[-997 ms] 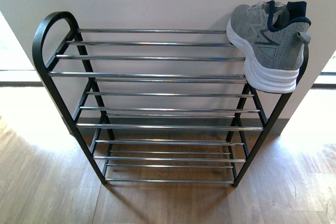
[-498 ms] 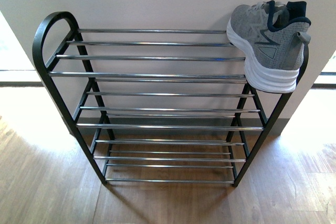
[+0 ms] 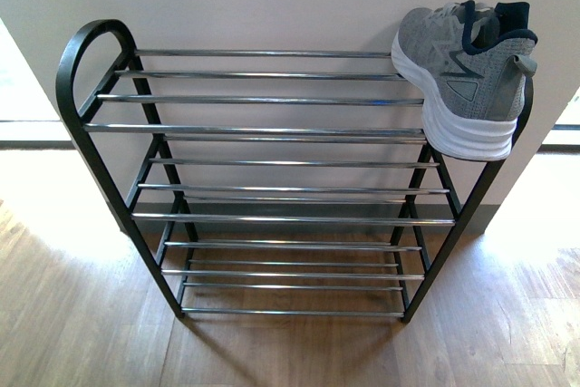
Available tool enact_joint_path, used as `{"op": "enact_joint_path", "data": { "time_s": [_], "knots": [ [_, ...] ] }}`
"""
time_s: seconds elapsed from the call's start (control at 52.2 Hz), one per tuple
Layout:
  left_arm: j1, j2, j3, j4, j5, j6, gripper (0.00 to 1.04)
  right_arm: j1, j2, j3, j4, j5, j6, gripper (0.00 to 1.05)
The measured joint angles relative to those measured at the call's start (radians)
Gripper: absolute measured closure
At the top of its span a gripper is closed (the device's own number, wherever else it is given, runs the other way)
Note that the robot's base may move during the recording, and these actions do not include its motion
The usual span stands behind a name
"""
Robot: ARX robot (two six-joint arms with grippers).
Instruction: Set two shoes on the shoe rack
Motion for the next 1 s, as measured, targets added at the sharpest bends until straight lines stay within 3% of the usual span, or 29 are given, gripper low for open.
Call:
{"op": "enact_joint_path", "data": {
  "time_s": [0.192, 0.364, 0.383, 0.422, 0.441, 0.498, 0.613, 0.997],
  "knots": [
    [0.0, 0.0, 0.0, 0.0, -0.001, 0.0, 1.03, 0.0, -0.001, 0.0, 0.0, 0.0, 0.0, 0.54],
    [0.003, 0.002, -0.001, 0.002, 0.003, 0.004, 1.03, 0.0, -0.001, 0.0, 0.0, -0.001, 0.0, 0.18],
    [0.005, -0.003, -0.011, 0.031, 0.022, 0.027, 1.03, 0.0, -0.001, 0.0, 0.0, -0.001, 0.0, 0.14],
    [0.004, -0.047, -0.1, 0.286, 0.161, 0.141, 1.03, 0.0, -0.002, 0.0, -0.002, 0.005, 0.0, 0.08],
    [0.002, -0.057, -0.131, 0.413, 0.228, 0.211, 1.03, 0.0, -0.002, 0.0, -0.002, 0.007, 0.0, 0.08],
    [-0.021, -0.024, -0.111, 0.602, 0.34, 0.328, 1.03, 0.0, -0.002, 0.0, -0.002, 0.003, 0.0, 0.09],
    [-0.055, 0.136, 0.14, 0.623, 0.467, 0.405, 1.03, 0.0, -0.002, 0.0, -0.002, 0.002, 0.0, 0.09],
    [-0.107, 0.626, 0.616, 0.54, 0.487, 0.441, 1.03, 0.0, -0.002, 0.0, -0.002, 0.002, 0.0, 0.09]
  ]
}}
